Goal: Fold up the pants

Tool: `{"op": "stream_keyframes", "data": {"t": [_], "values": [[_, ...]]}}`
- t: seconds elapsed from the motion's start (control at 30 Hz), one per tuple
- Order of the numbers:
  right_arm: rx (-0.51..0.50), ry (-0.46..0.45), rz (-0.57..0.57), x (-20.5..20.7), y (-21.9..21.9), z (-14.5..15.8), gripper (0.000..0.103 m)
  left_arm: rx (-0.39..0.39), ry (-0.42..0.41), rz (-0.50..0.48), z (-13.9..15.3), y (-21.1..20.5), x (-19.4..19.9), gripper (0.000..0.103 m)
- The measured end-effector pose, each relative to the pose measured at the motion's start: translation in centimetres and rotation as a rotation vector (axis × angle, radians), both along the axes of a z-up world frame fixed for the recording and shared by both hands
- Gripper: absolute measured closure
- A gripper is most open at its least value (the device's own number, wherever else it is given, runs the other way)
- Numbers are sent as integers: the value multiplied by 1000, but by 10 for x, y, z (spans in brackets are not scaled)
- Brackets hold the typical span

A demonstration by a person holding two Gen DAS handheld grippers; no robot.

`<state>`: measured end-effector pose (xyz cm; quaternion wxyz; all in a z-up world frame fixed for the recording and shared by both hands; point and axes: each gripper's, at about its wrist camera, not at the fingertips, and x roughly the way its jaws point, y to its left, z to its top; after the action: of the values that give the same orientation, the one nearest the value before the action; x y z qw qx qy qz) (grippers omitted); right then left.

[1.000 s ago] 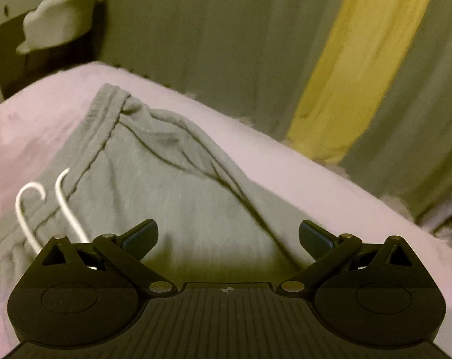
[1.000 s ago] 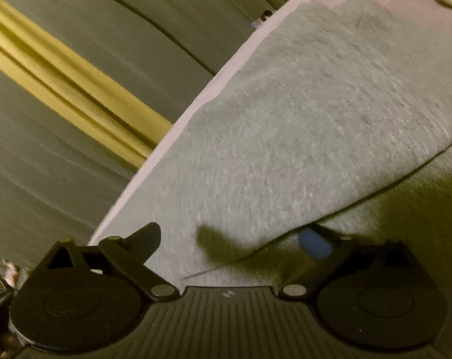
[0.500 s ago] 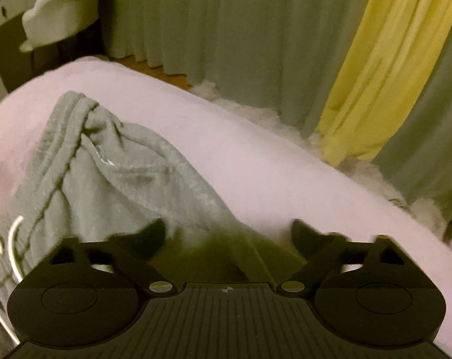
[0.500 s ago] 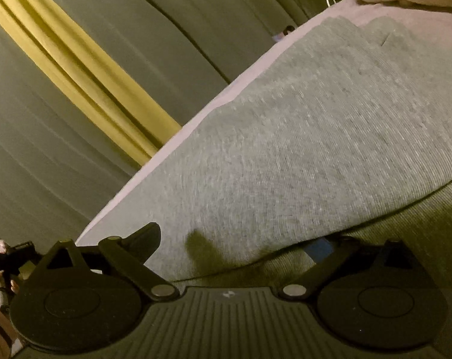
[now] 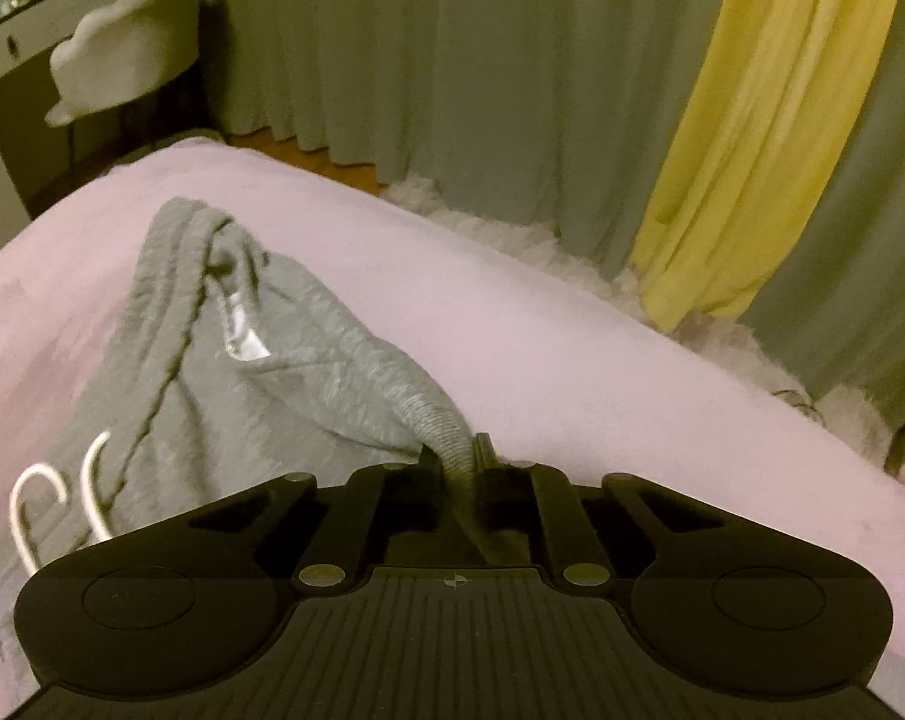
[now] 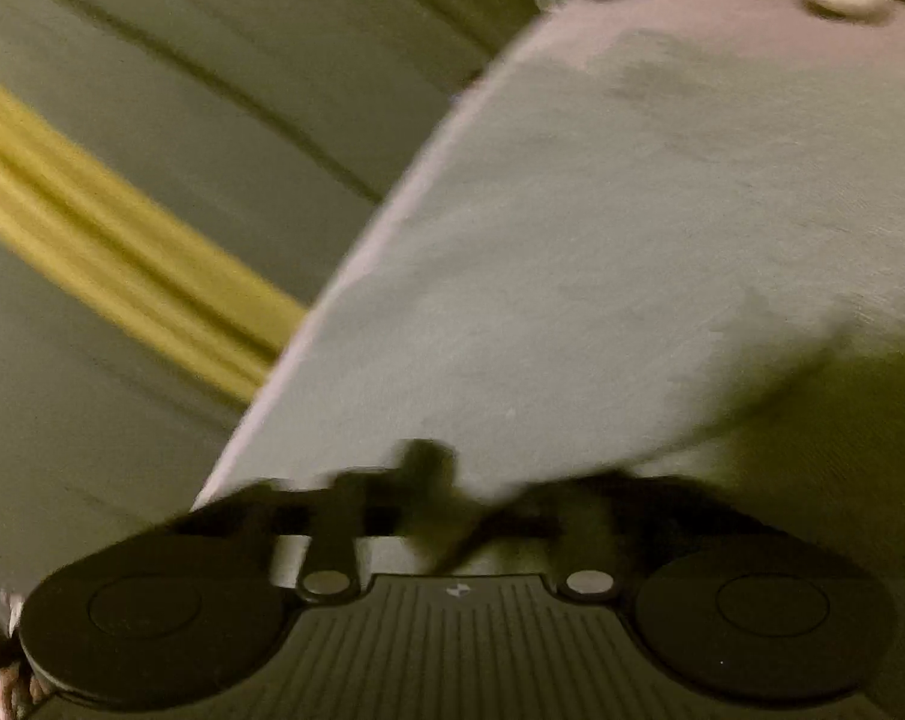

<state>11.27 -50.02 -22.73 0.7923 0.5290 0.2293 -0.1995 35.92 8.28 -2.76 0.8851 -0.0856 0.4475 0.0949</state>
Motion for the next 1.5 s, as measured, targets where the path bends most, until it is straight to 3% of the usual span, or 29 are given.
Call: {"op": "stream_keyframes", "data": {"t": [0.2, 0.33, 0.43, 0.47, 0.57, 0.67, 0.7, 0.83, 0.9, 0.97, 1.03, 1.1, 1.17, 1.23, 1.3, 1.33, 1.4, 1.43, 1.47, 1.5], "values": [[98, -23, -29, -16, -6, 4, 87, -74, -16, 20, 18, 10, -23, 92], [108, -25, -19, -23, -5, 10, 67, -76, -23, 16, 25, 11, -32, 92], [80, -9, -17, -22, -3, 17, 63, -80, -15, 13, 24, 12, -34, 92], [71, -4, -17, -20, -4, 18, 66, -82, -11, 13, 24, 14, -32, 92], [41, 89, -11, -9, -9, 19, 97, -79, 19, 11, 24, 19, -29, 93], [-5, 200, 71, 16, -18, 40, 98, -58, 16, 3, 39, 22, -28, 94], [-29, 184, 99, 25, -22, 55, 98, -61, 0, -3, 47, 23, -32, 94], [-28, -148, 69, 24, -49, 154, 98, -140, -125, -33, 99, 33, -53, 94], [31, -327, 45, 3, -66, 195, 98, -163, -213, -64, 124, 41, -81, 94], [19, -461, 37, -35, -78, 222, 98, -216, -292, -113, 133, 54, -121, 93], [-21, -487, 46, -76, -82, 227, 98, -296, -320, -166, 123, 72, -167, 91], [-55, -417, 68, -114, -80, 211, 98, -300, -296, -188, 94, 81, -207, 90], [-122, -211, 100, -132, -72, 180, 98, -224, -184, -203, 48, 78, -229, 88], [-19, 65, 147, -134, -72, 121, 98, -173, -47, -188, 0, 75, -234, 88], [81, 245, 147, -137, -71, 75, 98, -197, 82, -135, -44, 78, -233, 89], [96, 289, 133, -139, -68, 63, 98, -197, 108, -125, -56, 78, -234, 89], [87, 259, 114, -143, -65, 69, 98, -164, 98, -128, -60, 75, -236, 82], [72, 255, 116, -139, -62, 73, 98, -151, 79, -135, -55, 74, -237, 75], [54, 259, 135, -136, -59, 79, 97, -137, 55, -131, -50, 76, -235, 57], [38, 271, 148, -136, -59, 82, 96, -126, 27, -115, -44, 78, -233, 49]]}}
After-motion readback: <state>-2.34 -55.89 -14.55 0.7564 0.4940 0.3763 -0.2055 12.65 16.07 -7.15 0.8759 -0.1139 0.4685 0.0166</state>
